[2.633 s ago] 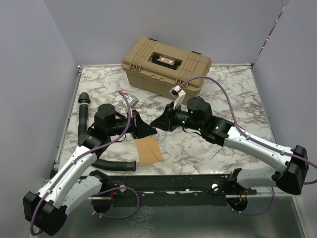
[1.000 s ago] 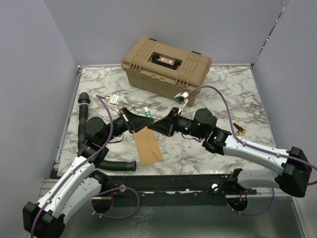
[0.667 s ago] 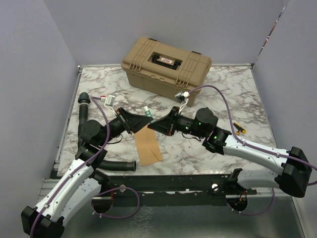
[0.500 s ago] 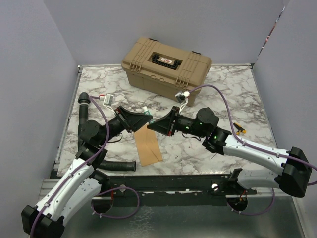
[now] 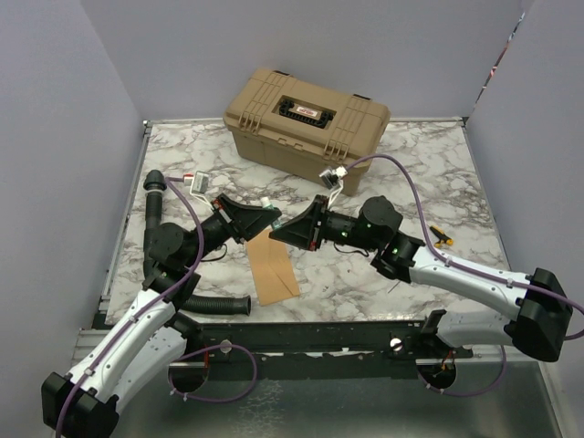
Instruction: Place the letter into the envelope and seal it
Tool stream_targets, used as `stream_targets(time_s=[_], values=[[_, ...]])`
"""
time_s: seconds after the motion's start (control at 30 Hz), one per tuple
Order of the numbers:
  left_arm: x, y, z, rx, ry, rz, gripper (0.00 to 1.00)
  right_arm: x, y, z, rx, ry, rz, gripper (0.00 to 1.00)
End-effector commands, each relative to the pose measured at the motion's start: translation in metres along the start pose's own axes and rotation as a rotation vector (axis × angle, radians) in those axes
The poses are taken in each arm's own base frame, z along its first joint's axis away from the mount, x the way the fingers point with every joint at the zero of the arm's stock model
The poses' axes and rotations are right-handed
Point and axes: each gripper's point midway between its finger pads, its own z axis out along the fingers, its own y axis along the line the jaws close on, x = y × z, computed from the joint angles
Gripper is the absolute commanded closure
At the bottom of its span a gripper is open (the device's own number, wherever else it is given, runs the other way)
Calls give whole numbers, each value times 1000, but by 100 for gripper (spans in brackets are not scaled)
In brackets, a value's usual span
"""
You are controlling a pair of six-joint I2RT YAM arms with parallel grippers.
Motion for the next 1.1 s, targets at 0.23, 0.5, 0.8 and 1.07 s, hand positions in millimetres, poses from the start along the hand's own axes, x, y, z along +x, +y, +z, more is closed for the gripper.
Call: stream_targets(time_s=[0.23, 0.5, 0.8, 1.07], values=[[-31, 44, 11, -211, -174, -67, 100, -27, -113, 6, 600, 36, -551, 100], [-55, 64, 21, -408, -238, -163, 100, -11, -117, 22, 701, 17, -662, 100], [-39, 51, 27, -347, -97, -54, 100, -4, -13, 2, 309, -122, -11, 19], [-27, 22, 25, -236, -30, -144, 100, -8, 18, -36, 63, -333, 332, 14]])
